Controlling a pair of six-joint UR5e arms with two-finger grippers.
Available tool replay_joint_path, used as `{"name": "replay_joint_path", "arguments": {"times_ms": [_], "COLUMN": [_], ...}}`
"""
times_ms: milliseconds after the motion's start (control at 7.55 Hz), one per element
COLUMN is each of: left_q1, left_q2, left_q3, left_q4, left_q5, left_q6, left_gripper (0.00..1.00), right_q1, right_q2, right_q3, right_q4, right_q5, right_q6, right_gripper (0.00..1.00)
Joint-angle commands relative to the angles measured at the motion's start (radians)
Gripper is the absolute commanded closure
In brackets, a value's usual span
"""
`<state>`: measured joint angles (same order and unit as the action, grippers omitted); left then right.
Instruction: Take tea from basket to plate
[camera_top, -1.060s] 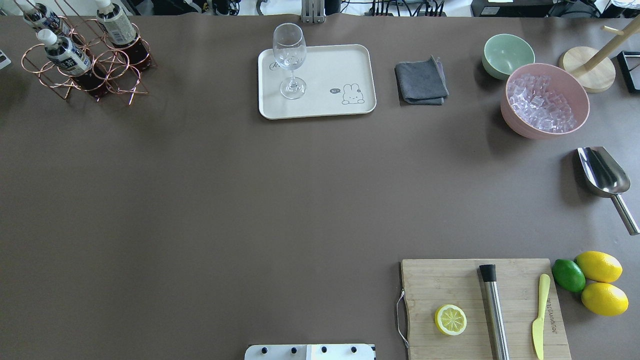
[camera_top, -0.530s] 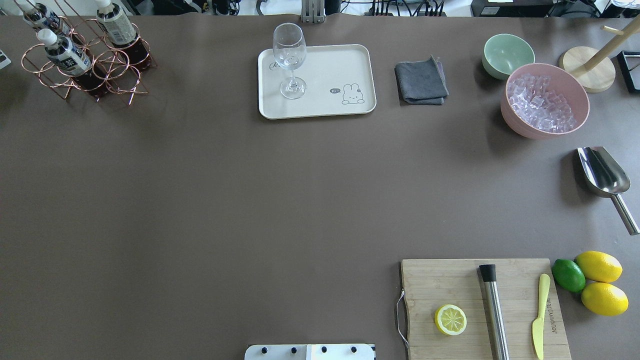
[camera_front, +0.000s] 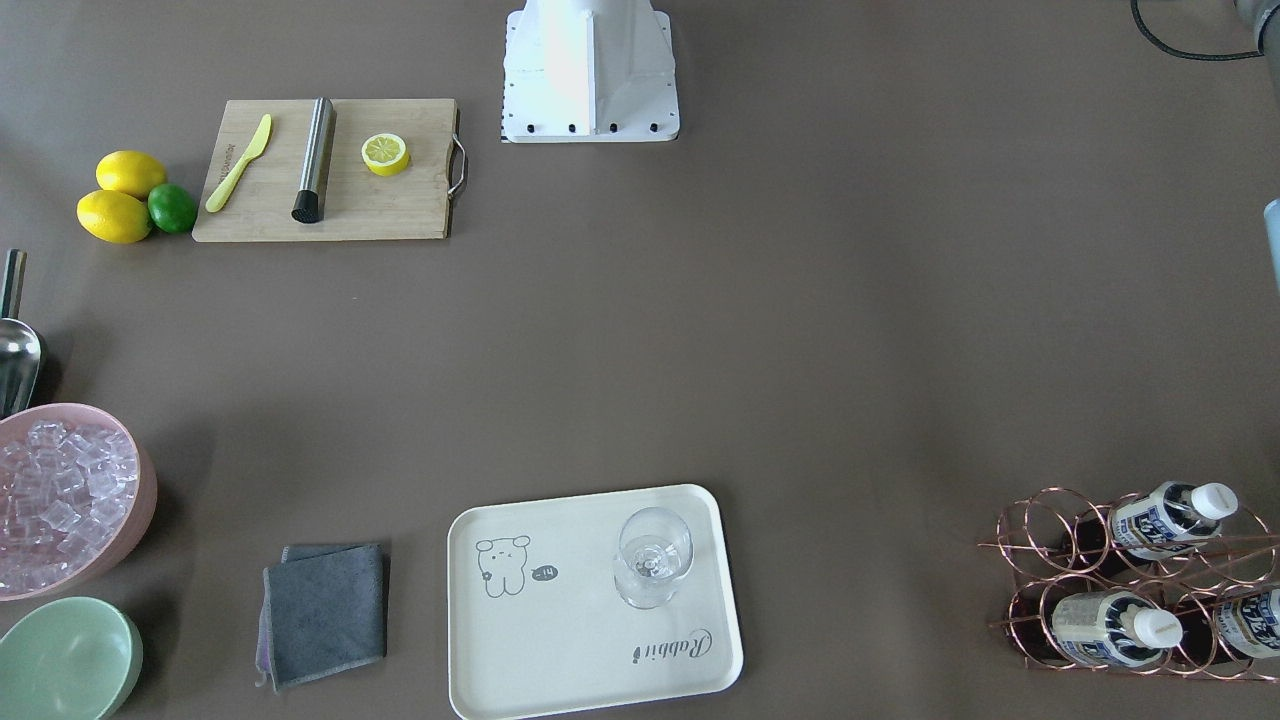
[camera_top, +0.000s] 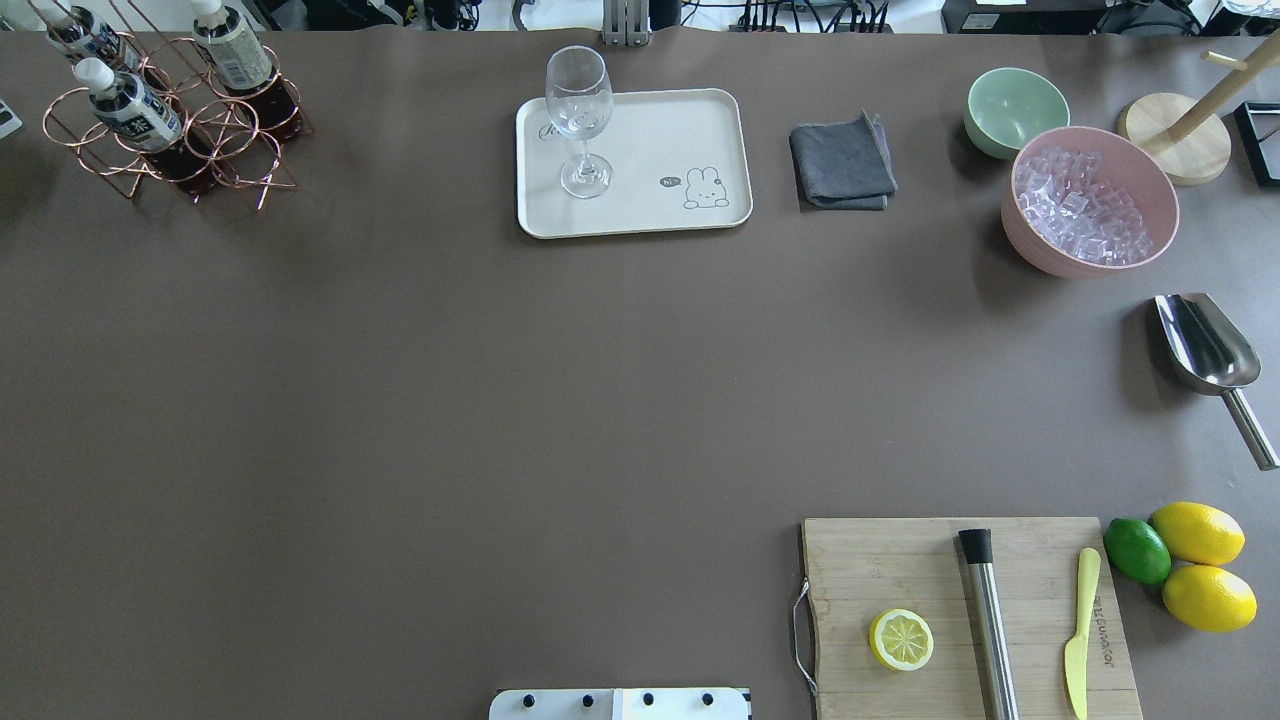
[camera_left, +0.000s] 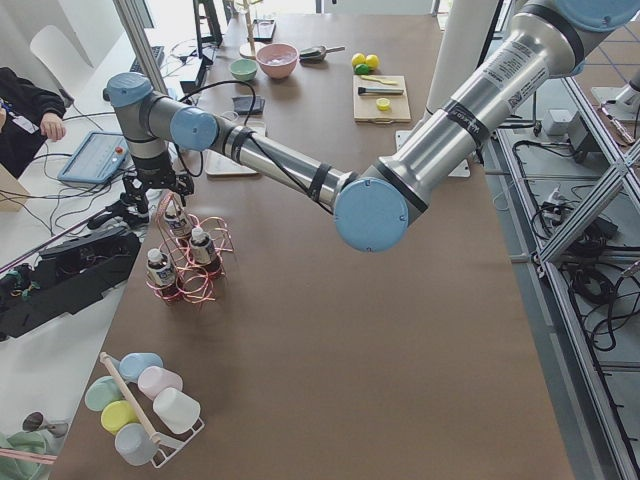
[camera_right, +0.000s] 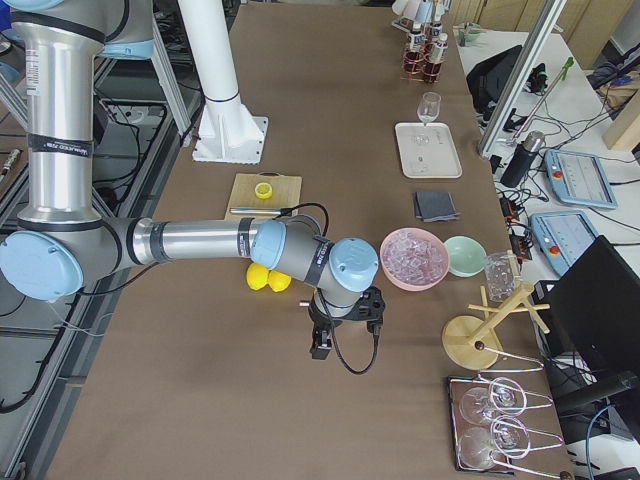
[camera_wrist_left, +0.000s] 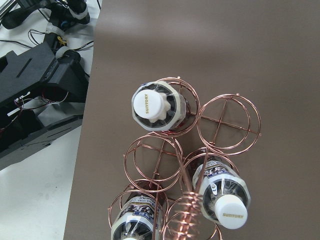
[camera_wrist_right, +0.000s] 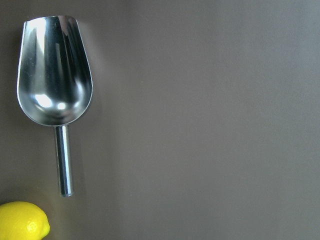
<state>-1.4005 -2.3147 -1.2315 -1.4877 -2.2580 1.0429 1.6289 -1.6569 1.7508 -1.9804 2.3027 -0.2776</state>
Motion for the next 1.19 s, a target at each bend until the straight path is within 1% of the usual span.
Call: {"name": "replay_joint_path", "arguments": {"times_ms": [0,132,265,397,530,795,927,1060], "left_q1": [0.000,0.000,0.000,0.000,-0.006,-0.031,-0.034,-0.029], "left_q2": [0.001,0.003,0.004,0.005,0.001,0.006,0.006,0.005], "left_q3": [0.010,0.010,0.009,0.009,0.009,0.003,-0.058,-0.159], "left_q4": [-0.003,-0.003,-0.002,-0.002,0.013,0.023,0.083,0.215], "left_q5": [0.000,0.000,0.000,0.000,-0.002,-0.005,-0.003,0.006], "left_q6": [0.002,0.002,0.002,-0.006,-0.014,-0.001,0.000,-0.001], "left_gripper": [0.20,0.35,0.61,0.93,1.00,1.00,1.00,1.00], "right_q1": [0.000,0.000,-0.001,-0.001,-0.001,0.000,-0.001,-0.001], "right_q2": [-0.001,-0.003,-0.003,-0.003,-0.004,-0.004,-0.004,-0.006], "right_q3": [0.001,0.001,-0.001,-0.001,-0.001,-0.001,-0.001,-0.001], "right_q4": [-0.001,-0.001,-0.001,-0.001,-0.001,-0.001,-0.001,-0.001], "right_q5": [0.001,0.001,0.000,0.000,0.000,0.001,0.001,0.001], "right_q6": [0.000,0.000,0.000,0.000,0.000,0.000,0.000,0.000], "right_gripper": [0.00,0.00,0.00,0.00,0.00,0.00,0.00,0.00]}}
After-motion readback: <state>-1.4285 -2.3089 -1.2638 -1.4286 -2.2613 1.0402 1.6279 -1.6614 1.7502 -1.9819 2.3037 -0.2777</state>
